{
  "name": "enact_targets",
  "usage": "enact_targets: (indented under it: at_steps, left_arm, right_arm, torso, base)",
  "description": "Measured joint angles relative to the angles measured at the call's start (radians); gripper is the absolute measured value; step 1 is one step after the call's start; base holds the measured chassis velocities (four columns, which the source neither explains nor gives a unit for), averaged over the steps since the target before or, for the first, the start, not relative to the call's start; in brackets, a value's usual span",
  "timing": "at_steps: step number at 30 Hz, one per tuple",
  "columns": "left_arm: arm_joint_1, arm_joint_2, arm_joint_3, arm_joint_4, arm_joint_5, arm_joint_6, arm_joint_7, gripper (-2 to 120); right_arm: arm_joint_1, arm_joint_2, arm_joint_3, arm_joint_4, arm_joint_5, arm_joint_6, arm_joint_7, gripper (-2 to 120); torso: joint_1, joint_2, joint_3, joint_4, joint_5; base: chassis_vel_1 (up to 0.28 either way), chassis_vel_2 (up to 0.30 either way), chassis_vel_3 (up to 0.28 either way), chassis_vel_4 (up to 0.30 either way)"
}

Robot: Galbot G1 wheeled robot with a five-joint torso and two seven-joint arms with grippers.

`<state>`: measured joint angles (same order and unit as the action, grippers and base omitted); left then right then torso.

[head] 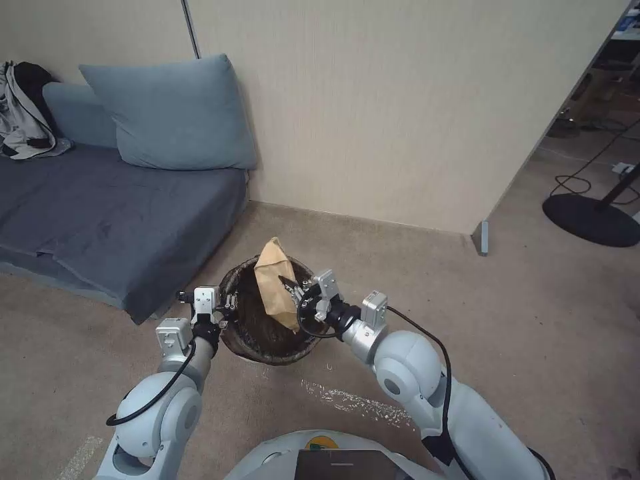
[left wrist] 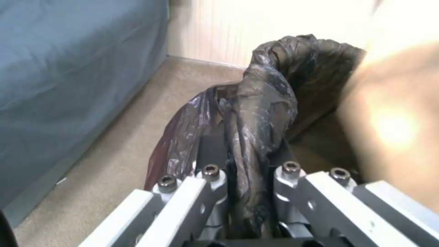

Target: Pick up the trash bin, then pick up the garbage from the floor and place it into the trash bin.

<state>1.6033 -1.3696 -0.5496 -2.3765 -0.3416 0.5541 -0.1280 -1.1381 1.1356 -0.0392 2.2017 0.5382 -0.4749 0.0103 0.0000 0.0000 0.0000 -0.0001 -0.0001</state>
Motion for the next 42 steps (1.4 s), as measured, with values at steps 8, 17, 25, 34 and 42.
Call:
enact_targets:
  at_steps: [8, 17, 25, 34, 42]
  left_arm:
    - [0.006, -0.012, -0.002, -0.011, 0.0, 0.0, -0.001, 7]
    - [0.012, -0.017, -0.011, -0.023, -0.005, 0.0, -0.002, 7]
    - [0.022, -0.025, -0.026, -0.03, -0.005, -0.004, -0.005, 7]
    - [0.054, -0.054, -0.028, -0.039, 0.037, -0.02, -0.016, 7]
    - [0.072, -0.058, -0.046, -0.068, 0.087, -0.036, -0.014, 7]
  right_arm:
    - [0.043, 0.006, -0.046, -0.005, 0.0, -0.013, 0.03, 45]
    - [0.051, -0.011, -0.037, 0.015, 0.008, -0.019, 0.04, 79]
    - [0.01, -0.077, 0.139, 0.112, 0.061, -0.017, 0.04, 99]
    - [-0.197, -0.126, 0.43, 0.179, -0.05, 0.097, 0.072, 100]
    - [-0.362, 0.059, 0.602, 0.182, -0.222, 0.205, 0.065, 100]
  torso:
    - [0.0, 0.0, 0.0, 0.0002, 0.0]
    - [0.0, 0.0, 0.0, 0.0001, 0.0001]
    - [0.0, 0.0, 0.0, 0.0002, 0.0004]
    - [0.0, 0.0, 0.0, 0.0, 0.0003]
    - [0.0, 0.0, 0.0, 0.0001, 0.0004]
  base:
    - [0.0, 0.0, 0.0, 0.0]
    - [0.0, 0.0, 0.0, 0.0]
    - [0.0, 0.0, 0.0, 0.0]
    - [0.0, 0.0, 0.0, 0.0]
    - [0.0, 0.0, 0.0, 0.0]
